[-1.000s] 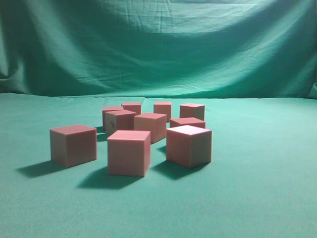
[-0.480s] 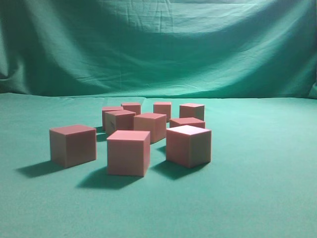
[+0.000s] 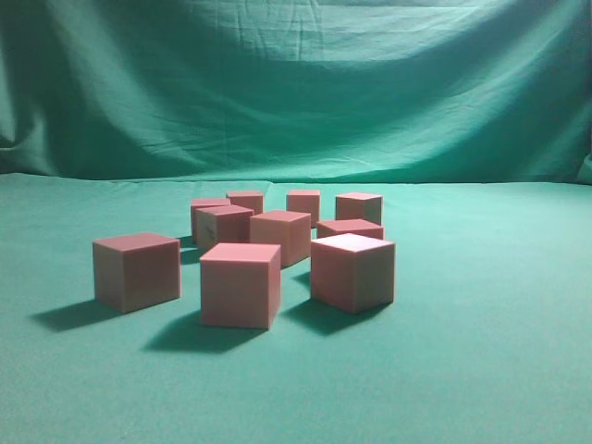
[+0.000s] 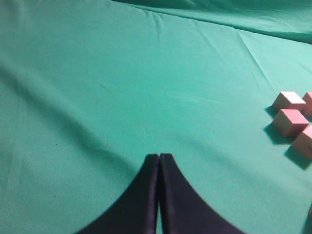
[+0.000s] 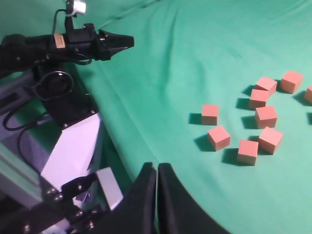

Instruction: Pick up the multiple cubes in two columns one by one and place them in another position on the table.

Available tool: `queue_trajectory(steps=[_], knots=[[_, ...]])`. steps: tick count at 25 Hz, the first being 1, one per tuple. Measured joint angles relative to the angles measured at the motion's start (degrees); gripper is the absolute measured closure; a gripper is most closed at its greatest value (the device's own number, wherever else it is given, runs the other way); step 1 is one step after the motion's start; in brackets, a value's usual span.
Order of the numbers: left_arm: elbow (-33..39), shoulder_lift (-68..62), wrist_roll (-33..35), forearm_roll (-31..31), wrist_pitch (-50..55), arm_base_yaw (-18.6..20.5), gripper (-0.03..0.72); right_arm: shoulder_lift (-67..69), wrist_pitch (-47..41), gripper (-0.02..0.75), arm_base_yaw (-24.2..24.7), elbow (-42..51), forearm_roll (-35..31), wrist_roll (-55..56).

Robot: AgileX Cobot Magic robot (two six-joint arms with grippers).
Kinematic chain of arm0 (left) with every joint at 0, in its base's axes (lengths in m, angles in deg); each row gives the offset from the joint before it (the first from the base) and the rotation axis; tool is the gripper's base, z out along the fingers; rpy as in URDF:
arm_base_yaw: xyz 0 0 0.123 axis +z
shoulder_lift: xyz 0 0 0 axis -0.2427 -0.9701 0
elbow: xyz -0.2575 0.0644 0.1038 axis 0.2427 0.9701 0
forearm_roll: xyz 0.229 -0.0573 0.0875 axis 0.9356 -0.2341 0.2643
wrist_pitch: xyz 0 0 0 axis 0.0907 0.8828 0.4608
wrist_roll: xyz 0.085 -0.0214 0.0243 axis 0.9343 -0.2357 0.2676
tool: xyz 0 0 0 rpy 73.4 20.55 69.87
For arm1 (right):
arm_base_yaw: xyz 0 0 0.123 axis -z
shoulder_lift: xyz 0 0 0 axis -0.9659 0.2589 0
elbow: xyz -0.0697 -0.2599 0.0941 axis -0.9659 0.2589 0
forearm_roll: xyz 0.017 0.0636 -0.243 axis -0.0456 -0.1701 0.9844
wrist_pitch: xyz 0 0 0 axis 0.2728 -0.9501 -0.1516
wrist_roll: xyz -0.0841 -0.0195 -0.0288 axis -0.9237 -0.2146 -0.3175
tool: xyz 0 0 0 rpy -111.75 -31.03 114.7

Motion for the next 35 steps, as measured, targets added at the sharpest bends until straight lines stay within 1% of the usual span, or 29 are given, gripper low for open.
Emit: queue_trajectory(steps=[3, 5, 11, 12, 18, 21, 25, 28, 31, 35], knots=[[0.0, 0.0, 0.0, 0.0, 0.0, 0.0, 0.688, 0.0, 4.9, 0.738, 0.4, 3.9, 1.7, 0.0], [0.0, 0.0, 0.0, 0.0, 0.0, 0.0, 0.688, 0.0, 9.7, 0.738, 2.8, 6.6, 2.1, 0.0], [0.0, 0.0, 0.0, 0.0, 0.0, 0.0, 0.688, -2.2, 24.5, 0.738, 16.1, 16.6, 2.2, 0.0], [0.0, 0.0, 0.0, 0.0, 0.0, 0.0, 0.688, -3.6, 27.1, 0.738, 19.0, 18.5, 2.2, 0.0], [0.0, 0.0, 0.0, 0.0, 0.0, 0.0, 0.688, -12.7, 35.6, 0.738, 31.6, 29.7, 2.2, 0.0], [0.0, 0.0, 0.0, 0.0, 0.0, 0.0, 0.688, -17.4, 37.9, 0.738, 38.4, 35.7, 2.2, 0.0], [0.0, 0.0, 0.0, 0.0, 0.0, 0.0, 0.688, -22.1, 39.9, 0.738, 45.7, 43.4, 2.2, 0.0], [0.0, 0.0, 0.0, 0.0, 0.0, 0.0, 0.688, -23.3, 40.3, 0.738, 49.3, 47.2, 2.2, 0.0], [0.0, 0.0, 0.0, 0.0, 0.0, 0.0, 0.688, -23.6, 40.1, 0.738, 51.8, 47.6, 2.2, 0.0], [0.0, 0.0, 0.0, 0.0, 0.0, 0.0, 0.688, -23.6, 36.3, 0.738, 53.3, 47.6, 2.2, 0.0]])
